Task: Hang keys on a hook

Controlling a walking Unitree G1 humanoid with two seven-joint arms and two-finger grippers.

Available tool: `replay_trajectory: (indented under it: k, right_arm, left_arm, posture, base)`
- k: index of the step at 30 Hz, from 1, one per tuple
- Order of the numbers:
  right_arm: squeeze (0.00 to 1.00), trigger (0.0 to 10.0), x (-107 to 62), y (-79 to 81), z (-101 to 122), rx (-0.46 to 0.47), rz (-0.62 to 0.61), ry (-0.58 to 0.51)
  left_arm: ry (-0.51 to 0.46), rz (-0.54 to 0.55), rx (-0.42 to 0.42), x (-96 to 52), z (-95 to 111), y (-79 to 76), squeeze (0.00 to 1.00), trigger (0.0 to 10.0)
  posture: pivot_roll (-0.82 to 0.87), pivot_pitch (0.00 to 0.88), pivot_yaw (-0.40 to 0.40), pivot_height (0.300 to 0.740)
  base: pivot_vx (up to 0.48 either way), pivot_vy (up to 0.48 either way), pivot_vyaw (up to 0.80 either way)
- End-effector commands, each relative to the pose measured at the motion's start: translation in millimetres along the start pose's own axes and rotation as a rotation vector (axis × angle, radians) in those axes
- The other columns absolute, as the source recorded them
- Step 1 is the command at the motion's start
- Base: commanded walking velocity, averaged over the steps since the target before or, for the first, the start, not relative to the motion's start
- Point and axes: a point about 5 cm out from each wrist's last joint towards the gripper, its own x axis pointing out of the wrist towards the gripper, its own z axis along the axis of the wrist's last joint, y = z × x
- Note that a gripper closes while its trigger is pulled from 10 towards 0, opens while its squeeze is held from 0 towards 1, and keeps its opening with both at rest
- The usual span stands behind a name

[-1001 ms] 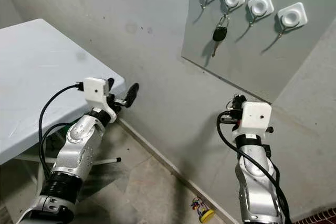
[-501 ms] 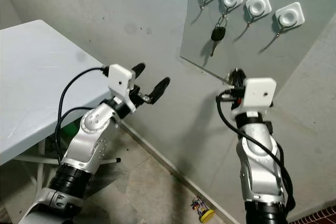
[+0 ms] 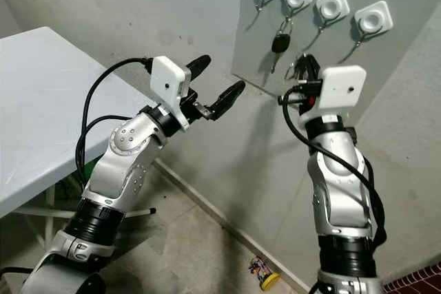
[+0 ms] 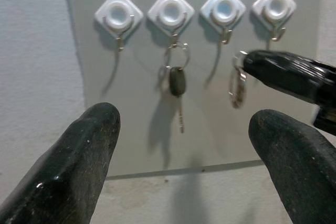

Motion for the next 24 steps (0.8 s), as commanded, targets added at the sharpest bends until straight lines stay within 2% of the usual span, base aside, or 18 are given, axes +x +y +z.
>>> replay_trajectory:
  k: [1, 6, 14, 24]
  right_arm:
    - [0.0, 10.0, 5.9, 0.1, 5.8, 0.016, 0.002, -0.015]
    - [0.0, 10.0, 9.5, 0.7, 10.4, 0.038, -0.006, -0.034]
    - [0.0, 10.0, 13.1, 2.3, 16.8, 0.121, -0.027, -0.065]
    - [0.0, 10.0, 17.9, -0.8, 23.4, 0.166, -0.061, -0.084]
  left_arm:
    - [-0.018, -0.031, 0.009, 3.9, 8.0, -4.1, 0.0, 10.0]
    - [-0.02, -0.02, 0.0, 3.7, 9.9, -2.8, 0.0, 10.0]
    - [-0.021, -0.014, -0.001, 2.0, 11.8, -3.3, 0.0, 10.0]
    - [-0.022, -0.02, -0.001, 1.5, 14.4, -4.4, 0.0, 10.0]
  posture:
    - [0.01, 0.081, -0.028, 0.74]
    - [0.01, 0.084, -0.03, 0.74]
    - [0.02, 0.081, -0.033, 0.74]
    - [0.02, 0.08, -0.035, 0.74]
  base:
    - [0.0, 0.0, 0.0]
    - [0.0, 0.0, 0.0]
    - [0.0, 0.0, 0.0]
    - [0.0, 0.0, 0.0]
